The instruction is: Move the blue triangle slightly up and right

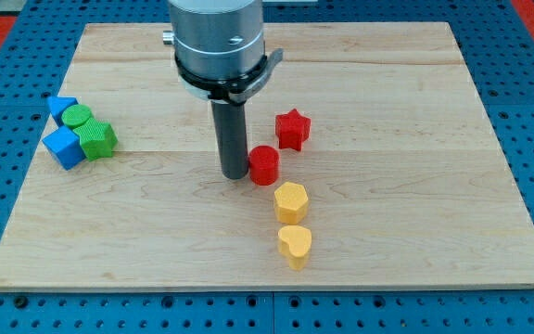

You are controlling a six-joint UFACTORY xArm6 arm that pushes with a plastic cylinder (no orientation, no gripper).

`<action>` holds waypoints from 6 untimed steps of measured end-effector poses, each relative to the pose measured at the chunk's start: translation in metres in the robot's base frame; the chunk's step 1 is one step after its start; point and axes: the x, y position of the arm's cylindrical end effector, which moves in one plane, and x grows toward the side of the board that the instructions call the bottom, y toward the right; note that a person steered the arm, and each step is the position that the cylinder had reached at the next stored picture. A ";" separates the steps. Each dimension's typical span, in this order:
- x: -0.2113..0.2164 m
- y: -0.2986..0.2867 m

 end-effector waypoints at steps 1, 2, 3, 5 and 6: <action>0.000 0.037; 0.000 0.009; 0.000 -0.004; 0.003 -0.004; 0.024 -0.039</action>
